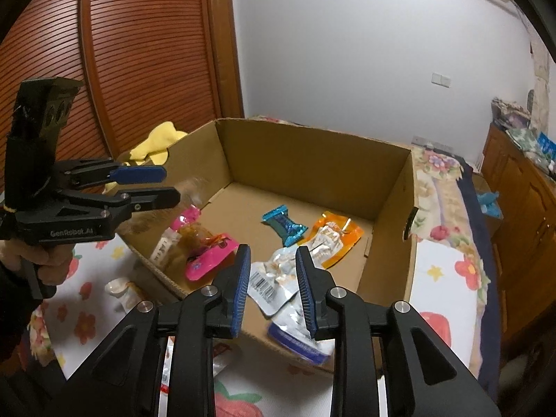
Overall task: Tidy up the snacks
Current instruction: 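Open both tools to drop the cracker pack and duck-neck pouch into the box, then move both tools back down to the remaining snacks beside the box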
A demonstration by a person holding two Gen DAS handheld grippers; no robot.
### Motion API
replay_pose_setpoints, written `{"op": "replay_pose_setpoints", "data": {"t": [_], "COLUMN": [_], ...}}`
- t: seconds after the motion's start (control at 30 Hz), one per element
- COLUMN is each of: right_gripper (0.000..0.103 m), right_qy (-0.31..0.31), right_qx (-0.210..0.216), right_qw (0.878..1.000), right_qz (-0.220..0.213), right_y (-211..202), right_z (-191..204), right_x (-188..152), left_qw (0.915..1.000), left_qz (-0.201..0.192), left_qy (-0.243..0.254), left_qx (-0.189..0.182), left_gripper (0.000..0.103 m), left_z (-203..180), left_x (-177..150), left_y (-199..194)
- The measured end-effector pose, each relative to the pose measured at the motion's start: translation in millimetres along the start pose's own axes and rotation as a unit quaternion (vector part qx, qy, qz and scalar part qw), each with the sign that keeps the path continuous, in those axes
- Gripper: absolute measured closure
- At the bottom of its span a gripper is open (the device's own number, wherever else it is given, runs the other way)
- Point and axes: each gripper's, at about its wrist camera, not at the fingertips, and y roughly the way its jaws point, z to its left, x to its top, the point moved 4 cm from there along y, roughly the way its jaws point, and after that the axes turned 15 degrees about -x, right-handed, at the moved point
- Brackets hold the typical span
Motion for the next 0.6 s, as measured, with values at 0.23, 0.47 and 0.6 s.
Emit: {"op": "replay_pose_setpoints", "data": {"t": [0.23,0.47,0.6], "right_gripper": [0.073,0.065,0.061], "right_qy": [-0.001,-0.001,0.001], "right_qx": [-0.009,-0.014,-0.013], "right_qw": [1.000,1.000,1.000], "right_qz": [-0.007,-0.017,-0.017], "right_y": [-24.4,-53.4,-64.7], "right_z": [6.2,22.0,33.9], "right_x": [-3.6,-12.1,-23.5], "left_qw": [0.9998,0.9994,0.9992], "left_qz": [-0.015,-0.028,-0.029], "left_qy": [0.012,0.020,0.026], "left_qx": [-0.005,-0.009,-0.007], "left_gripper": [0.053,0.052,0.051], "left_z": [-15.5,-32.5,-40.3], "left_x": [-5.3,-21.2,-33.0], "left_y": [-26.4,-59.0,-72.3]}}
